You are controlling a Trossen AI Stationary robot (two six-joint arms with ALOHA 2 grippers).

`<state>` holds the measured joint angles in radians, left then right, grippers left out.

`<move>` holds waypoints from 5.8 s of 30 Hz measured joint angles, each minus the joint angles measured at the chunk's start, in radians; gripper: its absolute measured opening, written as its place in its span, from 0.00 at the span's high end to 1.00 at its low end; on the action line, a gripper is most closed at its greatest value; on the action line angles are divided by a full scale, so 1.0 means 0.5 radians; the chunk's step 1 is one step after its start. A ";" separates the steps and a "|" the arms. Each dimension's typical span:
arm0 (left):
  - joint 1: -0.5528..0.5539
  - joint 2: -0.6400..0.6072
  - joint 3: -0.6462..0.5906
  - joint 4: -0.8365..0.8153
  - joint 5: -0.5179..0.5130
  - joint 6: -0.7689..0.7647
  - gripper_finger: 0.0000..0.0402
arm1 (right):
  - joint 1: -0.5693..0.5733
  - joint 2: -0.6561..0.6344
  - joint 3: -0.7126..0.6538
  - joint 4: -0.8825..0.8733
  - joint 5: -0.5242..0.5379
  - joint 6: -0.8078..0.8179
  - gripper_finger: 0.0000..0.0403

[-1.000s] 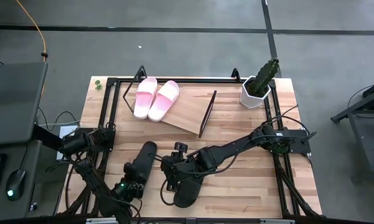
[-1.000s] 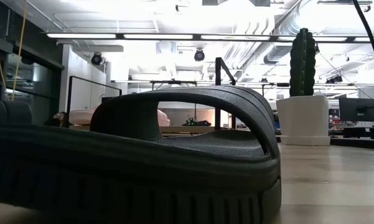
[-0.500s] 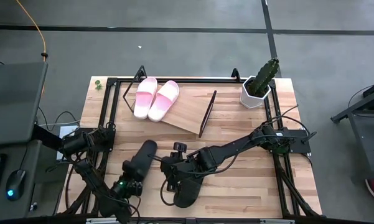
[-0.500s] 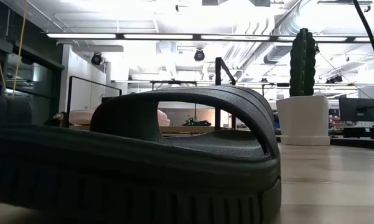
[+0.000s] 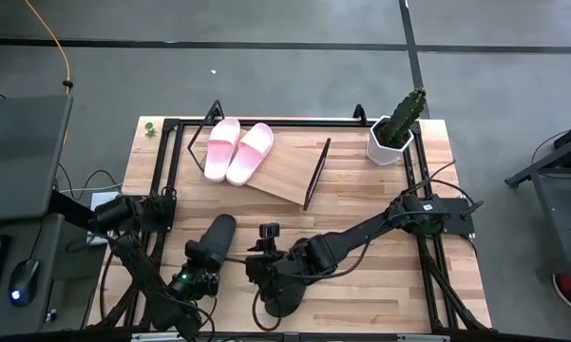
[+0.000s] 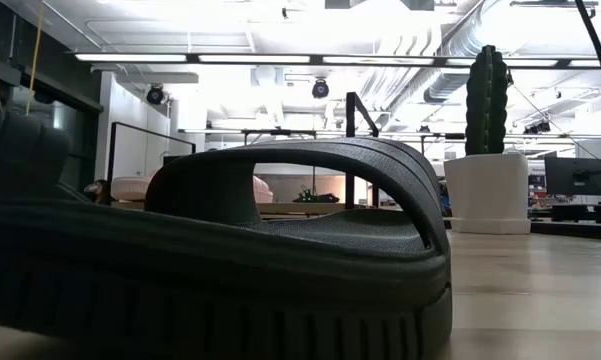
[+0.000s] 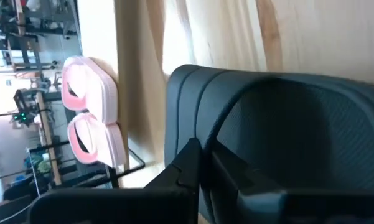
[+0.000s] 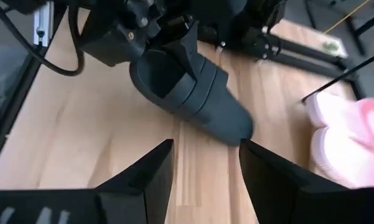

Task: Pick and place slides into the shelf
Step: Put the left black slide on the shelf

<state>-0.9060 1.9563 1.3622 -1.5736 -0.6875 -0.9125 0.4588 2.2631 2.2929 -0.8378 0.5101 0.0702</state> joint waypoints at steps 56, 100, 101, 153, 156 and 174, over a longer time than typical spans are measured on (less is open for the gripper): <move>0.726 -0.388 0.554 0.005 -0.752 1.041 0.95 | 0.073 0.000 0.000 -0.277 0.807 -0.417 0.57; 0.725 -0.389 0.564 0.155 -0.863 1.107 0.95 | 0.011 0.000 0.000 0.056 0.602 -0.544 0.82; 0.725 -0.389 0.564 0.155 -0.864 1.107 0.95 | 0.012 0.000 0.000 0.055 0.606 -0.533 0.87; 0.724 -0.742 0.721 0.007 -0.800 1.078 0.32 | -0.108 0.002 -0.002 -0.206 0.590 -0.456 0.99; 0.724 -0.849 0.801 0.007 -0.792 1.122 0.35 | -0.152 0.002 -0.002 -0.199 0.486 -0.476 0.99; 0.724 -1.161 1.519 0.007 -0.524 1.426 0.46 | -0.433 0.002 -0.002 -0.130 0.160 -1.048 0.99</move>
<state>-0.5438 1.3758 2.1215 -1.5703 -0.9497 -0.1997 0.2423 2.2639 2.2918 -0.9026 0.5899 -0.4539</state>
